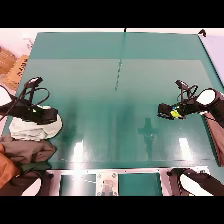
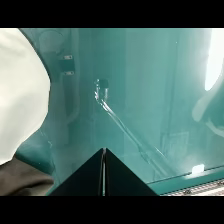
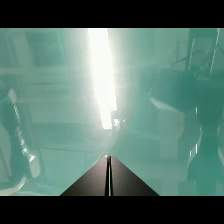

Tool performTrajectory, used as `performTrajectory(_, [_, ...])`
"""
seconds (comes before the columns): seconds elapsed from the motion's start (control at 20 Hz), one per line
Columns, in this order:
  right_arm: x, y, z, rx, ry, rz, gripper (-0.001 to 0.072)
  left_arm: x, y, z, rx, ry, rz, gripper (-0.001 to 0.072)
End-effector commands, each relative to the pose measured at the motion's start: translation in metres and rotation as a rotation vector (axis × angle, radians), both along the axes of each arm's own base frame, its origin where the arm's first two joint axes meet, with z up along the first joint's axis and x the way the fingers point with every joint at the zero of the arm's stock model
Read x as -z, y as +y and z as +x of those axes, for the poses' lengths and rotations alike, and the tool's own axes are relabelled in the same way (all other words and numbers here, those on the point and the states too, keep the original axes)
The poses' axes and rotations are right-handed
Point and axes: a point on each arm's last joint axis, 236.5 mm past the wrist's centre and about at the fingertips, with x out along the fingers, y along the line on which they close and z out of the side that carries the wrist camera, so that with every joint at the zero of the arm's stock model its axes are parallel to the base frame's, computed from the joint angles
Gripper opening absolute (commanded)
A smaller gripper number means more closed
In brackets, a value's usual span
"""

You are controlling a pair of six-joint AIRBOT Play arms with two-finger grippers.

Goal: Fold the shirts.

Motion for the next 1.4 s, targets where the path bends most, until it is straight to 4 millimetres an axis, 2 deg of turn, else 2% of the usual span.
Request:
performTrajectory(0.0, [0.000, 0.000, 0.000, -0.001, 0.000, 0.000, 0.0011, 0.000, 0.000, 0.000, 0.001, -0.003, 0.001, 0.0028])
performTrajectory(0.3, [0.000, 0.000, 0.000, -0.001, 0.000, 0.000, 0.0012, 0.000, 0.003, 0.003, -0.001, -0.013, 0.014, 0.0028])
performTrajectory(0.5, [0.000, 0.000, 0.000, -0.001, 0.000, 0.000, 0.0011, 0.004, 0.026, 0.012, -0.010, -0.054, 0.115, 0.0043])
performTrajectory(0.55, [0.000, 0.000, 0.000, -0.001, 0.000, 0.000, 0.0011, 0.005, 0.037, 0.015, -0.018, -0.062, 0.159, 0.0365])
performTrajectory(0.6, [0.000, 0.000, 0.000, -0.001, 0.000, 0.000, 0.0011, 0.006, 0.050, 0.015, -0.045, -0.058, 0.213, 0.0632])
performTrajectory(0.65, [0.000, 0.000, 0.000, -0.001, 0.000, 0.000, 0.0011, 0.007, 0.069, 0.016, -0.070, -0.059, 0.290, 0.0657])
performTrajectory(0.85, [0.000, 0.000, 0.000, -0.001, 0.000, 0.000, 0.0011, 0.015, 0.153, 0.004, -0.144, -0.021, 0.584, 0.0660])
performTrajectory(0.95, [0.000, 0.000, 0.000, -0.001, 0.000, 0.000, 0.0011, 0.031, 0.173, 0.001, -0.205, -0.021, 0.585, 0.0716])
performTrajectory(1.0, [0.000, 0.000, 0.000, -0.001, 0.000, 0.000, 0.0011, 0.043, 0.178, 0.001, -0.233, -0.017, 0.565, 0.0716])
performTrajectory(1.15, [0.000, 0.000, 0.000, -0.001, 0.000, 0.000, 0.0012, 0.097, 0.168, -0.015, -0.249, 0.089, 0.471, 0.0715])
performTrajectory(1.2, [0.000, 0.000, 0.000, -0.001, 0.000, 0.000, 0.0012, 0.111, 0.158, -0.019, -0.228, 0.124, 0.434, 0.0629])
performTrajectory(1.25, [0.000, 0.000, 0.000, -0.001, 0.000, 0.000, 0.0011, 0.120, 0.148, -0.021, -0.200, 0.152, 0.391, 0.0230])
performTrajectory(1.3, [0.000, 0.000, 0.000, -0.001, 0.000, 0.000, 0.0011, 0.121, 0.140, -0.018, -0.169, 0.153, 0.359, 0.0030])
performTrajectory(1.35, [0.000, 0.000, 0.000, -0.001, 0.000, 0.000, 0.0012, 0.115, 0.134, -0.009, -0.156, 0.134, 0.328, 0.0027])
